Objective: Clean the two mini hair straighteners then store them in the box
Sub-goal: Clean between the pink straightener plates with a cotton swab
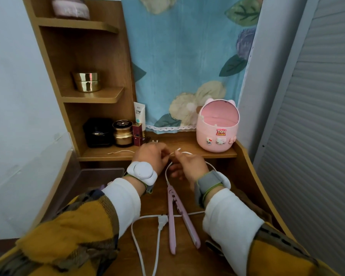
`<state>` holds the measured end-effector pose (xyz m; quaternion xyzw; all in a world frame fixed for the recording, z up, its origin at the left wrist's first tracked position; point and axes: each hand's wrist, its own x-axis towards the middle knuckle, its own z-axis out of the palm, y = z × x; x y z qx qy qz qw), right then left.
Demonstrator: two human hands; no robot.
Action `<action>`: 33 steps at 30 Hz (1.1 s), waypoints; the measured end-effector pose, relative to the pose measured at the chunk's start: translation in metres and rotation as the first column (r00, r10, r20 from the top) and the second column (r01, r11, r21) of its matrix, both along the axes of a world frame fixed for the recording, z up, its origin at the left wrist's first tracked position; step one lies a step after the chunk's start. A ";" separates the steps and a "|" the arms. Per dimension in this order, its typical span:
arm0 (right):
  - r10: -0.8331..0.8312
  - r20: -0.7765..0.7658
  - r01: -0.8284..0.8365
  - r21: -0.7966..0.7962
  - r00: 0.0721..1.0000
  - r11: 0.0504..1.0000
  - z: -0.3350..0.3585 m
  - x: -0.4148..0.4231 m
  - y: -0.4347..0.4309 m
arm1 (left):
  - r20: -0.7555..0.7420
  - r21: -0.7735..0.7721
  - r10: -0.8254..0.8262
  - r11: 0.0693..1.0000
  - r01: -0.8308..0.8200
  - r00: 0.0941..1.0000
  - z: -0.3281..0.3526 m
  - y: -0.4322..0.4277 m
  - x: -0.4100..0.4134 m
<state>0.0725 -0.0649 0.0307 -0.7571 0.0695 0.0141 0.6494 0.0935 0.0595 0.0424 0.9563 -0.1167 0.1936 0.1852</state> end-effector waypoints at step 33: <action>0.130 0.327 -0.164 0.079 0.936 0.983 0.048 -0.067 -0.017 | -0.053 -0.928 -0.411 0.356 0.107 0.910 0.053 -0.029 -0.062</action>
